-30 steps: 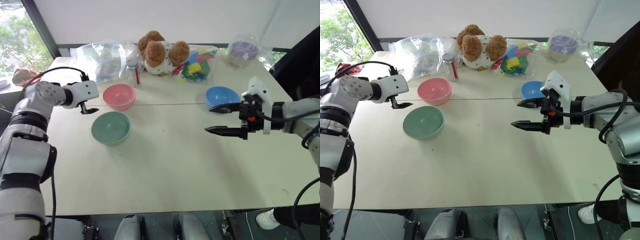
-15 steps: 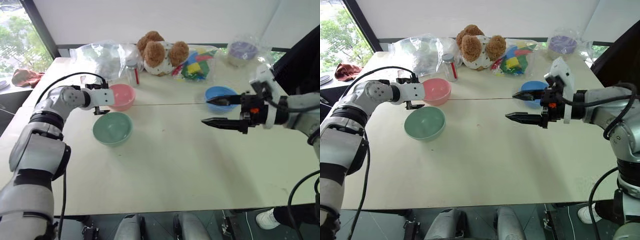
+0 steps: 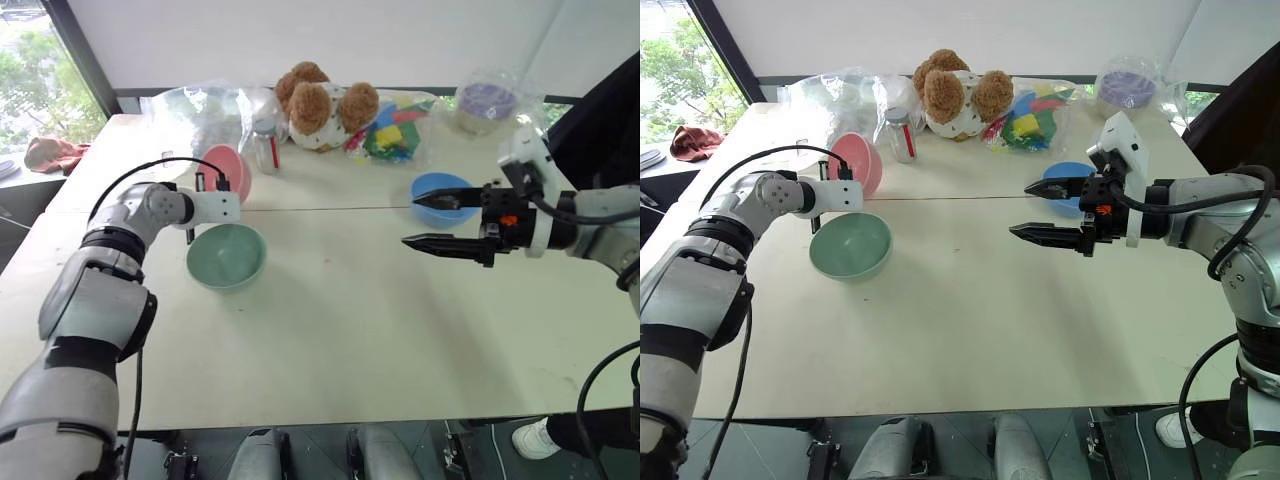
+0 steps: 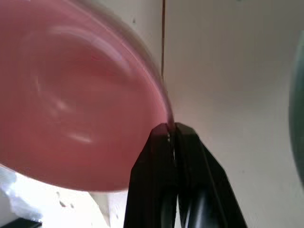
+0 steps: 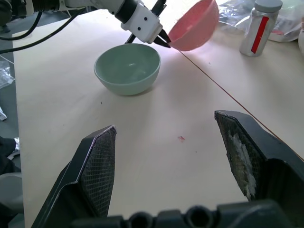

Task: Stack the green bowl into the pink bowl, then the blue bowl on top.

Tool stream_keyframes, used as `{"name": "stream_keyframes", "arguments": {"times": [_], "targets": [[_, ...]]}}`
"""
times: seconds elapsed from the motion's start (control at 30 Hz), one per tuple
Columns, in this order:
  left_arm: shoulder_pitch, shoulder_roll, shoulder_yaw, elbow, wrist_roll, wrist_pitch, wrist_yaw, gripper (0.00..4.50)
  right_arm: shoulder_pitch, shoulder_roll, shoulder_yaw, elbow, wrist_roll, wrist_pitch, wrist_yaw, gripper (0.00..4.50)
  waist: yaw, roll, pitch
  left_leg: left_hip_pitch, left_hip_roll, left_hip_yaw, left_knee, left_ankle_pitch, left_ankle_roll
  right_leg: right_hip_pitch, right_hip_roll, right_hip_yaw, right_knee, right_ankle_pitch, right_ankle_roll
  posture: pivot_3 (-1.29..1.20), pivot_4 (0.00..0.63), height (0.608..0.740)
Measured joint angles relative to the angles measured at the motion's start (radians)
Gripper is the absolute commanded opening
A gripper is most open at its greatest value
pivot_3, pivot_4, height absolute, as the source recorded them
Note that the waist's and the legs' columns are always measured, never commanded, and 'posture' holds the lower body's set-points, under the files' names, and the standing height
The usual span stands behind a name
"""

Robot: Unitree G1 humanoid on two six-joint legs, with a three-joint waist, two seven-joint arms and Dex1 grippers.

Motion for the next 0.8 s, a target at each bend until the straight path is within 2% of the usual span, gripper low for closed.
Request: {"name": "stream_keyframes", "arguments": {"times": [0.27,0.43,0.53,0.6,0.8], "targets": [[-0.011,0.023,0.006,0.003,-0.002,-0.004,0.002,0.02,0.008,-0.014,0.0,-0.019,0.003,0.006,-0.013,3.58,0.0,0.0,0.0,0.0,0.0,0.0,0.0,0.0,0.0,0.0,0.0,0.0,0.0,0.0,0.0,0.0,0.15,0.74],[-0.134,0.065,0.058,0.0,-0.04,-0.032,-0.072,0.02,0.015,-0.018,0.001,-0.018,0.0,0.004,-0.014,3.58,0.004,-0.001,0.0,0.0,0.0,0.0,0.0,0.0,0.0,0.0,0.0,-0.001,0.0,0.0,0.0,0.0,0.15,0.74],[-0.221,0.067,0.103,-0.012,-0.094,-0.066,-0.206,0.02,0.015,-0.02,0.001,-0.017,-0.003,0.002,-0.014,3.58,0.007,-0.001,0.0,-0.001,-0.001,0.0,0.0,0.0,0.0,0.0,0.0,-0.001,0.0,0.0,0.0,0.0,0.15,0.74],[-0.267,0.045,0.149,-0.014,-0.159,-0.067,-0.352,0.02,0.016,-0.023,0.001,-0.017,-0.005,-0.005,-0.015,3.58,0.007,-0.001,0.0,-0.001,-0.001,0.0,0.0,0.0,0.0,0.0,0.0,-0.001,-0.001,0.0,0.0,0.0,0.15,0.74],[-0.334,-0.099,0.235,-0.054,-0.34,-0.061,-0.849,0.02,0.08,-0.048,-0.048,-0.019,-0.009,-0.011,-0.027,3.58,0.011,-0.001,0.0,0.0,-0.001,0.001,0.0,0.0,0.0,0.0,0.001,-0.001,-0.001,0.0,0.0,0.0,0.15,0.74]]}}
